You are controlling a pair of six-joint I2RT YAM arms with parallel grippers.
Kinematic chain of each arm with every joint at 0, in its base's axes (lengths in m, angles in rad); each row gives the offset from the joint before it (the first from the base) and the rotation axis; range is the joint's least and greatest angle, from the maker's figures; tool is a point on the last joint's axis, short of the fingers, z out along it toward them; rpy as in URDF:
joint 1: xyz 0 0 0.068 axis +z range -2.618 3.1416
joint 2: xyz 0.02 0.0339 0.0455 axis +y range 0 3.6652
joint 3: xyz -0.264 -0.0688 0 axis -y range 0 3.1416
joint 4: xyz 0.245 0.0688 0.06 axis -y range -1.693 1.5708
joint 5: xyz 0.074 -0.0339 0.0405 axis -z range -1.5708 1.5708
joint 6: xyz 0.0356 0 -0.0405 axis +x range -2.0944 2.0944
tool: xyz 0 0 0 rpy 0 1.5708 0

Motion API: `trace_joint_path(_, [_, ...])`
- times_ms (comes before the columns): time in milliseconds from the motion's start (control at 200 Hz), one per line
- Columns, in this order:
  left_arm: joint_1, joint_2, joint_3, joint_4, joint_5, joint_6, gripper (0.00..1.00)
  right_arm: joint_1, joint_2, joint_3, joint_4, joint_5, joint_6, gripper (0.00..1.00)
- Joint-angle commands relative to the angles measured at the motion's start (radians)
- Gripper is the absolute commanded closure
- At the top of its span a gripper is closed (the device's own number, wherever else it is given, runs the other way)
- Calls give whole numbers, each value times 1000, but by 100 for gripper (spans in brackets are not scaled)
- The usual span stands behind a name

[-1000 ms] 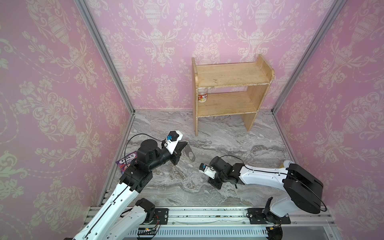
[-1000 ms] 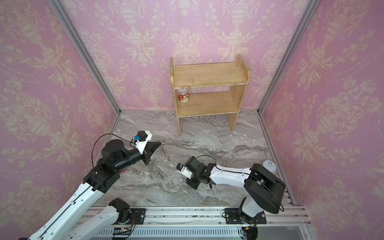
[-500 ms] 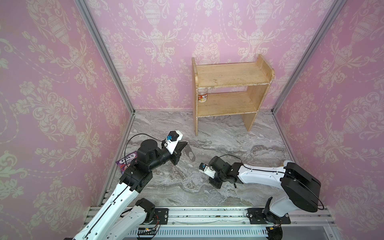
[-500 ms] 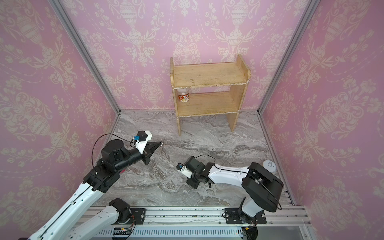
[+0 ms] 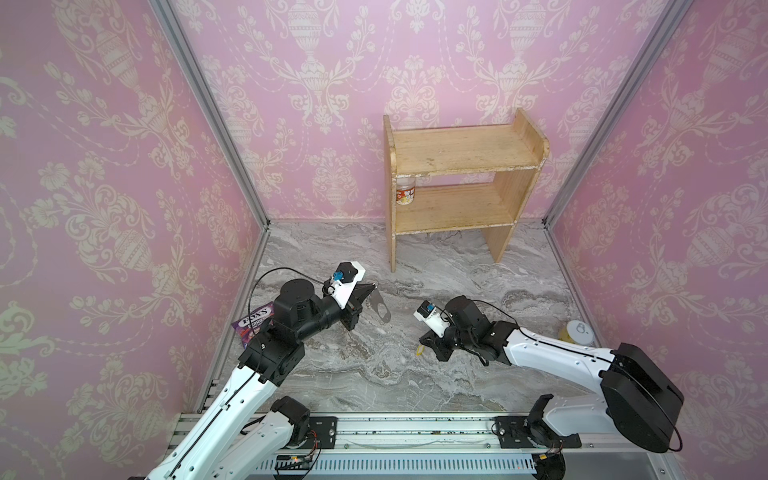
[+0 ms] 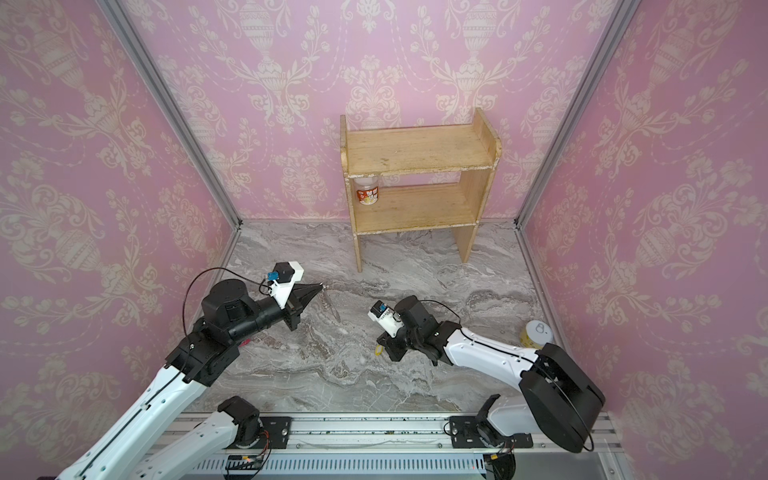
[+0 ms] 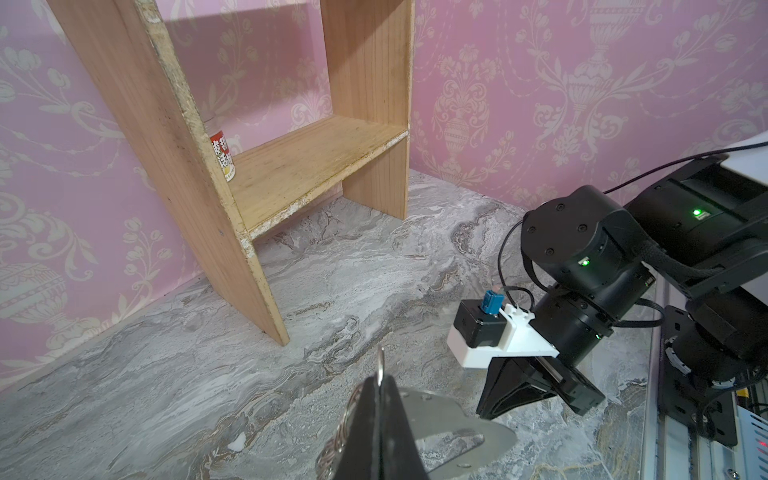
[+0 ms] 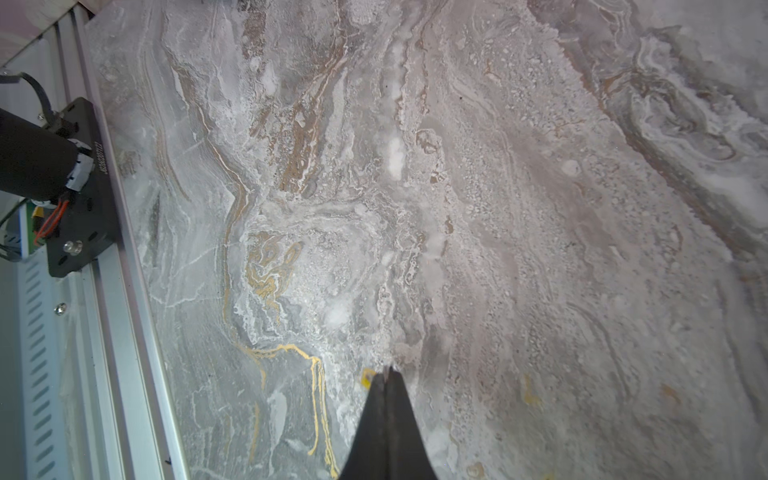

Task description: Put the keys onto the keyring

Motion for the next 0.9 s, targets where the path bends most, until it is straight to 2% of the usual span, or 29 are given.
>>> trace_joint_path(0, [10, -15, 14, 32, 35, -4, 100, -36, -41, -40, 110, -101, 68, 100])
trace_joint_path(95, [10, -15, 14, 32, 37, -4, 100, -64, -62, -66, 178, -154, 108, 100])
trace_joint_path(220, [10, -14, 12, 37, 39, -5, 100, -68, -52, -74, 203, -162, 113, 100])
trace_joint_path(415, [10, -17, 7, 47, 44, -14, 100, -47, 58, -56, 279, -194, 190, 100])
trace_joint_path(600, [10, -13, 23, 34, 45, -10, 100, -9, 132, -46, 261, -192, 238, 100])
trace_joint_path(896, [10, 10, 28, 47, 55, -9, 100, 24, 53, -122, 158, -26, 262, 100])
